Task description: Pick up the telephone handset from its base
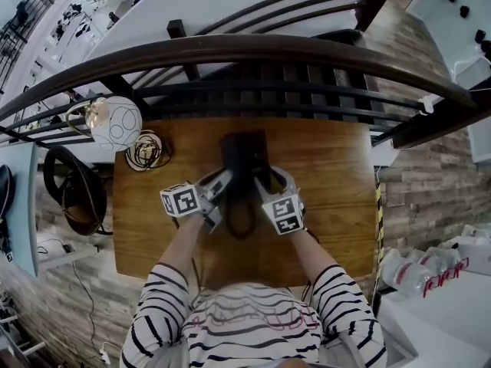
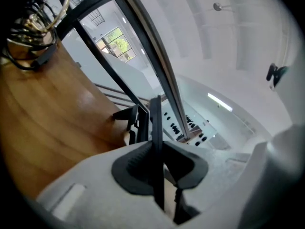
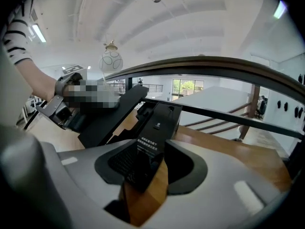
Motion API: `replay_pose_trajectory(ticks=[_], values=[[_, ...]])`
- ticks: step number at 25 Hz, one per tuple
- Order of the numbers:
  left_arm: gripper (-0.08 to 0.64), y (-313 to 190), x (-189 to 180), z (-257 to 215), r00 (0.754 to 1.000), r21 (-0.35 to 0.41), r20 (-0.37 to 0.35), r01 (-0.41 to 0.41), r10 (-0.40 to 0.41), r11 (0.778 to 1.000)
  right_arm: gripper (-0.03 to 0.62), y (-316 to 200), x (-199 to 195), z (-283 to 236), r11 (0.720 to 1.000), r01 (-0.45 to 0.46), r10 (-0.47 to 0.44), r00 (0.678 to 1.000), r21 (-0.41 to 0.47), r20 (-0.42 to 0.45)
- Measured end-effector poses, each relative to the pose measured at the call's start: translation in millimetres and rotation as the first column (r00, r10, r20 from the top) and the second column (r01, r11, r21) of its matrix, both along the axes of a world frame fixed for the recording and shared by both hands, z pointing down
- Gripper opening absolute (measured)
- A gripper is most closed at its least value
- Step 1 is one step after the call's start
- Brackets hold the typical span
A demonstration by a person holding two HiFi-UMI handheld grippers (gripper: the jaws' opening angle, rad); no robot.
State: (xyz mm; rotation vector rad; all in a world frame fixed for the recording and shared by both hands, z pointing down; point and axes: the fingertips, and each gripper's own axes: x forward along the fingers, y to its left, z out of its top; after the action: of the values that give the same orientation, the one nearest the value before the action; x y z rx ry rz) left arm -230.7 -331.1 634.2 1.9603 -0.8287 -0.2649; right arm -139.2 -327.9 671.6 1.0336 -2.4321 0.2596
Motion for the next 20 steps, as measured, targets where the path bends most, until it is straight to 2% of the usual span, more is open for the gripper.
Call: replay_pose_trajectory(ticks=[8, 13, 20], values=[[0.067, 25, 2, -31, 0.999, 0.050, -0.029, 0.017, -0.016, 0.999, 0.178, 27, 20, -27, 1.000, -0.029, 0.028, 0.998, 0.001, 0.052], [0.067, 45, 7, -47, 0.999, 0.076, -0.018, 0.035, -0.034, 0.997, 0.172, 50, 35, -46, 0.999, -0.039, 0.039, 0.994, -0.006, 0.106], [0.067, 84, 10, -71, 0.995, 0.114, -0.038, 0.095, -0.091, 0.989, 0.160, 85, 55, -80, 0.999, -0.040, 0.036, 0.985, 0.024, 0.169]])
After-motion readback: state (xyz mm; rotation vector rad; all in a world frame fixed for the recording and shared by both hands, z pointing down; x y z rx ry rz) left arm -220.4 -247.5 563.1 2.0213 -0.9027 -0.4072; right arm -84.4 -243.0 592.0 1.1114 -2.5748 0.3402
